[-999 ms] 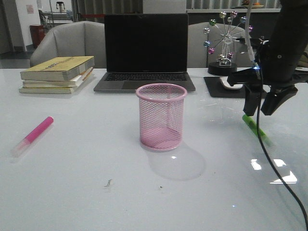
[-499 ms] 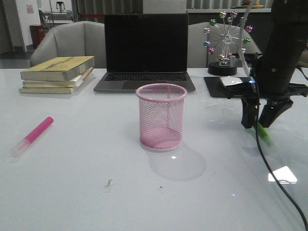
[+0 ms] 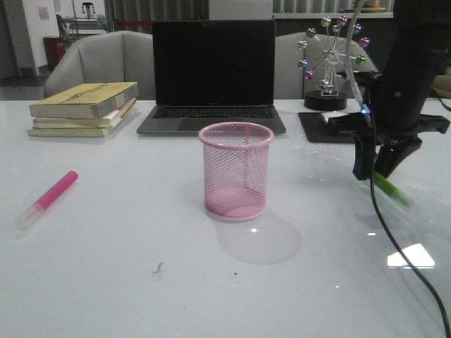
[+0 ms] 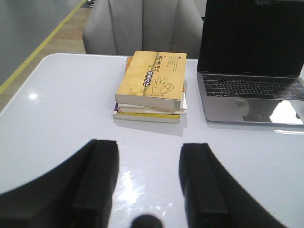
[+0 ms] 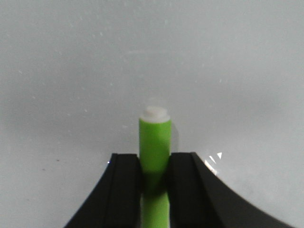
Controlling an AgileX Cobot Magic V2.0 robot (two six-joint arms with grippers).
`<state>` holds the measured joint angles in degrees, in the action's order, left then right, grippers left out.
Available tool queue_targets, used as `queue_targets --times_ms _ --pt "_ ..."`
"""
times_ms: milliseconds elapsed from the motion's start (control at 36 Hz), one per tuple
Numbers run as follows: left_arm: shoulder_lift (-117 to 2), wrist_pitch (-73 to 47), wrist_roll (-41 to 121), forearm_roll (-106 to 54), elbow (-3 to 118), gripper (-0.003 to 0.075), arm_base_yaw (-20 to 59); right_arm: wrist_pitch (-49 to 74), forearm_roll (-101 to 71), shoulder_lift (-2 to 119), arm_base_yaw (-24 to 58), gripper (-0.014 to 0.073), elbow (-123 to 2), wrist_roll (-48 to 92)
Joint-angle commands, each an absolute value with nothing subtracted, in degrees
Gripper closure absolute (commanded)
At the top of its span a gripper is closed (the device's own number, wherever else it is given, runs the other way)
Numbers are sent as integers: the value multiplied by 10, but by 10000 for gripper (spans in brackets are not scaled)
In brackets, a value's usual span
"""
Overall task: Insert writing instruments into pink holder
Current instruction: 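Close the right gripper on the green marker and lift it, then carry the green marker over the pink holder and lower it in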
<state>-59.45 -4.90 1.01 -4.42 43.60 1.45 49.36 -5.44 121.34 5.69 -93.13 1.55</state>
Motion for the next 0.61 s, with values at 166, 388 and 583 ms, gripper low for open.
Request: queue_targets --times_ms 166,388,583 --pt "-587 -8 5 -49 458 334 19 404 -59 1057 65 536 -957 21" --pt "-587 -8 5 -49 458 334 19 306 -59 987 112 536 -956 21" --pt "-587 -8 5 -49 458 334 19 168 -54 951 180 536 -915 21"
